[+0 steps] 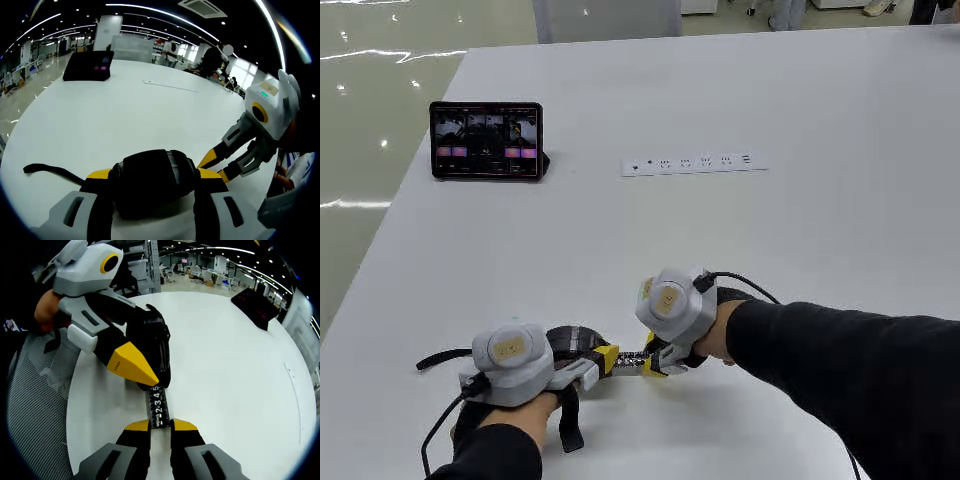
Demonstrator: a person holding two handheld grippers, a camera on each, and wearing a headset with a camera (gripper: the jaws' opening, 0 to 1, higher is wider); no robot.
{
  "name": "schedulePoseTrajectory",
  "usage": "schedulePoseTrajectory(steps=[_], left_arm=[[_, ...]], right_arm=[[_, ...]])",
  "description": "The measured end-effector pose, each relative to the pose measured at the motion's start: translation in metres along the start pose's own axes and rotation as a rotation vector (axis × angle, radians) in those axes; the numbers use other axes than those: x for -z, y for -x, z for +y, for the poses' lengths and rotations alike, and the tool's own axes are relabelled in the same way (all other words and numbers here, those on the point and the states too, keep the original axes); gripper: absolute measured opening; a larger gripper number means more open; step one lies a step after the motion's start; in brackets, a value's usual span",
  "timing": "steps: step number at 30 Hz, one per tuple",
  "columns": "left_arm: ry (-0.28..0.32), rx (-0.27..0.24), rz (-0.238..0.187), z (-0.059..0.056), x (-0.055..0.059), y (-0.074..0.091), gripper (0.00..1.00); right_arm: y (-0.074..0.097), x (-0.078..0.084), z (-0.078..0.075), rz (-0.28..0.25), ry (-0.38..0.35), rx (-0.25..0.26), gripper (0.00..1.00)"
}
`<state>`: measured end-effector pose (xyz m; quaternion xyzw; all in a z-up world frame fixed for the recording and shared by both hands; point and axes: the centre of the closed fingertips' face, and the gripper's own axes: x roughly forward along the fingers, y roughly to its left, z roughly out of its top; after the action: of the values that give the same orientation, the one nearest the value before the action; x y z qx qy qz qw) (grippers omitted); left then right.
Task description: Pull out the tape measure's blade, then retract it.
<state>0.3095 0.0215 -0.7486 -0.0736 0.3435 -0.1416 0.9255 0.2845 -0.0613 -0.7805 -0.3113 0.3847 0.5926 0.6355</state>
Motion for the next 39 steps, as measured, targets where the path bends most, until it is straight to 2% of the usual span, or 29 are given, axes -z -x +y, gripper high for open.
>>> schedulePoseTrajectory(steps=[3,15,23,28,39], left_arm=[[0.001,0.000,0.000,0.000,0.000,0.000,0.60],[0.003,0.001,-0.001,0.001,0.000,0.000,0.60],[0.005,0.004,0.002,0.001,0.000,0.000,0.60],[0.006,0.004,0.002,0.001,0.000,0.000,0.60],[0.008,0.004,0.000,0.000,0.000,0.000,0.60]], right_arm=[[-0.001,-0.001,-0.001,0.005,-0.038,0.001,0.11],[-0.003,-0.005,-0.001,-0.004,-0.044,-0.006,0.10],[-0.006,-0.010,0.001,-0.015,-0.080,-0.009,0.11],[-0.010,-0.017,0.003,-0.031,-0.075,-0.017,0.11],[-0.011,-0.020,0.002,-0.040,-0.074,-0.022,0.11]])
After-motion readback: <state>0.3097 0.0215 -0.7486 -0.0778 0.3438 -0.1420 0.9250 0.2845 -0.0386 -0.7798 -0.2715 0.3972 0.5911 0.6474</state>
